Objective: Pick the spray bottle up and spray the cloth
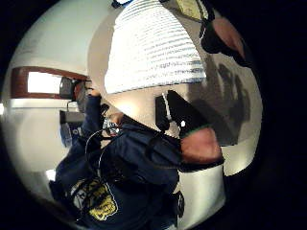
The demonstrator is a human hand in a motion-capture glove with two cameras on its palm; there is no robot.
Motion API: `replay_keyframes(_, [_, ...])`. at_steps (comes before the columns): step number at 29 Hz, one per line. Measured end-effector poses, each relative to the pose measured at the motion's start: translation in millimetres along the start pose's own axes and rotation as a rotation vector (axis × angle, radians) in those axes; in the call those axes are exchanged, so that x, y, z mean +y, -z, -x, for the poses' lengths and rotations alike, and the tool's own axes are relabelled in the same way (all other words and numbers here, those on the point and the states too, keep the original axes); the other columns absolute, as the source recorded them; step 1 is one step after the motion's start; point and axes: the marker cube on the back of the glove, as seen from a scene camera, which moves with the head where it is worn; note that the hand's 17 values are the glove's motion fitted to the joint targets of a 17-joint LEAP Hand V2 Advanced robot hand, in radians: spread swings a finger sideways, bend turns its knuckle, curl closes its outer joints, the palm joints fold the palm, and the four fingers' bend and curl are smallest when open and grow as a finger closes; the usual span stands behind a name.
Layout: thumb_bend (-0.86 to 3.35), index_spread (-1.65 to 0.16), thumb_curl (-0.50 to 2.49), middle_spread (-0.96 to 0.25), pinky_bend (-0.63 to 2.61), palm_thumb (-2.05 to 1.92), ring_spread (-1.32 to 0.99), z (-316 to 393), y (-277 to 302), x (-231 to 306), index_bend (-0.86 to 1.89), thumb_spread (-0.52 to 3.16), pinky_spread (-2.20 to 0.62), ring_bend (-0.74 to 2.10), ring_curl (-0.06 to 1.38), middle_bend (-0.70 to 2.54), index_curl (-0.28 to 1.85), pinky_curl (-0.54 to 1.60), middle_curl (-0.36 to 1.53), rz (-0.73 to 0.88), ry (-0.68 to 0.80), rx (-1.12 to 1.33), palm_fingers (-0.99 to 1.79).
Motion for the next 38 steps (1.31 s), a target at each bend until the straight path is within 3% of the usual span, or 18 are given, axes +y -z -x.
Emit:
replay_keyframes(9, [0.07,-0.37,0.3,-0.1,0.21,0.53,-0.15,2,6,13,0.09,1.13,0.18,0.31,0.32,0.19,0.31,0.29,0.33,0.026,0.067,0.009,0.69])
replay_keyframes(17, [-0.08,-0.42,0.27,0.01,0.54,0.27,0.04,-8,13,18,0.08,0.94,0.29,0.13,0.28,0.05,0.26,0.4,0.25,0.043,0.06,-0.013,-0.02])
replay_keyframes(22, [-0.06,-0.43,0.28,0.08,0.69,0.21,0.11,-22,14,16,0.08,0.85,0.33,0.15,0.23,0.05,0.2,0.4,0.18,0.011,0.037,-0.076,-0.2])
replay_keyframes(26, [0.04,-0.43,0.3,0.09,0.81,0.34,0.13,-43,12,9,0.05,0.94,0.32,0.21,0.24,0.09,0.17,0.43,0.16,-0.104,0.025,-0.328,-0.12])
replay_keyframes(33, [0.06,-0.44,0.33,0.07,0.86,0.46,0.14,-90,-7,-39,0.08,1.03,0.31,0.3,0.26,0.16,0.14,0.43,0.17,-0.222,0.078,-1.065,-0.04])
replay_keyframes(38, [0.1,-0.44,0.36,0.04,0.78,0.59,0.1,-107,-5,-83,0.14,1.05,0.3,0.39,0.28,0.22,0.15,0.39,0.2,-0.294,0.028,-1.317,0.14])
